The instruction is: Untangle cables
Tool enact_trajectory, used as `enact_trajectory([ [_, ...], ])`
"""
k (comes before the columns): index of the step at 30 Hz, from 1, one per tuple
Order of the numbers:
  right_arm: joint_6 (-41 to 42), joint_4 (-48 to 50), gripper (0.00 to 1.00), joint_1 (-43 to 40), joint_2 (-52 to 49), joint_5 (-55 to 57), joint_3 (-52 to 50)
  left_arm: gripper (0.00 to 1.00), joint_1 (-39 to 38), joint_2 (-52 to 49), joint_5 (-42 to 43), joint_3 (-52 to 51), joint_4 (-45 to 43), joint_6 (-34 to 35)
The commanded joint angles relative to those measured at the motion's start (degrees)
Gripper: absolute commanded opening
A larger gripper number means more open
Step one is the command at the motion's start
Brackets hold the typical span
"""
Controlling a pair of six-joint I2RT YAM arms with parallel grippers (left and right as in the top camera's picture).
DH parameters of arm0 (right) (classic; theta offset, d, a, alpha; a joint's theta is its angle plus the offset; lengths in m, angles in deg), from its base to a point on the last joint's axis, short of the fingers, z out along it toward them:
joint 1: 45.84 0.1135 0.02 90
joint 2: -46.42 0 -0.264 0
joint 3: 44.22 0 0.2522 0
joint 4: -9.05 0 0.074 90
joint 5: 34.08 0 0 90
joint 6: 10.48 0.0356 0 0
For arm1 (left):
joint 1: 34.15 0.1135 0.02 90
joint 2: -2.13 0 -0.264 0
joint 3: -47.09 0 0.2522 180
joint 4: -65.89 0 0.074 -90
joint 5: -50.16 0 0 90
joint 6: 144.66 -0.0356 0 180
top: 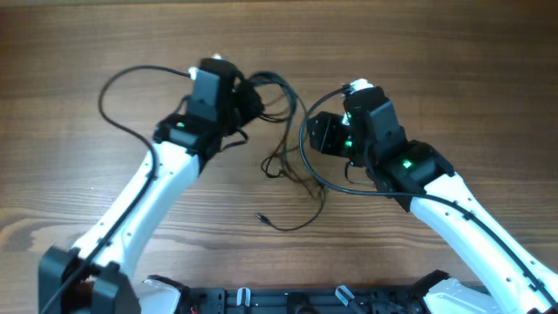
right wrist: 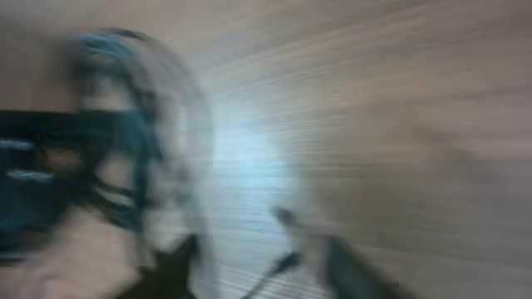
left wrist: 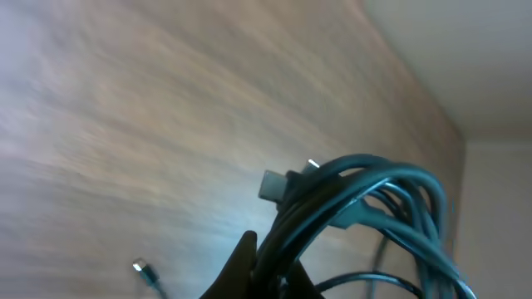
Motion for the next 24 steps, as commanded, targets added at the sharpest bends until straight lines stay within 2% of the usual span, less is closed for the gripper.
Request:
enact_trajectory([
  [1, -9.8, 3.5, 1.00, -0.2, -0.3, 2.6, 0.0, 0.04, 0.6, 6.4, 1.2, 0.4, 0.4, -20.1],
  [3, -23.7, 11.1, 0.99, -0.2, -0.3, -10.5, 0.0, 0.04, 0.6, 6.3, 6.8, 0.4, 1.2, -27.7],
  [5, -30.4, 16.1, 0.95, -0.2, -0.6, -16.9, 0.0, 0.04, 0.6, 6.3, 7.7, 0.4, 2.6, -32.6],
  [9, -31.3, 18.4, 0.74, -0.2, -3.3, -19.5, 0.0, 0.04, 0.6, 6.3, 8.4, 0.4, 3.3, -34.8],
  [11, -31.2, 18.4, 0.78, -0.2, -4.2, -19.5, 0.0, 0.04, 0.6, 6.3, 6.6, 0.4, 3.3, -34.4],
  [13, -28.3, 19.2, 0.80, -0.2, -4.2, -19.5, 0.0, 0.04, 0.6, 6.3, -0.8, 0.4, 4.1, -30.7],
  [14, -25.3, 19.8, 0.73, -0.2, -4.2, -19.5, 0.0, 0.04, 0.6, 6.3, -1.4, 0.4, 4.3, -30.1],
  [16, -24.8, 19.9, 0.60, -0.1, -4.2, -20.2, 0.0, 0.04, 0.2, 6.3, 0.6, 0.4, 4.2, -30.1],
  [18, -25.9, 19.8, 0.36, -0.1, -4.8, -19.6, 0.0, 0.04, -0.6, 6.3, 3.0, 0.4, 4.1, -30.1],
  [20, -25.9, 19.8, 0.31, 0.0, -6.6, -17.9, 0.0, 0.04, -2.3, 6.3, 4.9, 0.4, 3.4, -29.9],
  [23, -25.8, 19.8, 0.05, 0.0, -8.1, -17.9, 0.0, 0.04, -3.6, 6.3, 4.9, 0.4, 3.9, -28.2],
  [24, -25.0, 19.1, 0.05, -0.1, -8.1, -17.0, 0.0, 0.04, -3.5, 6.4, 3.9, 0.4, 3.9, -27.7],
])
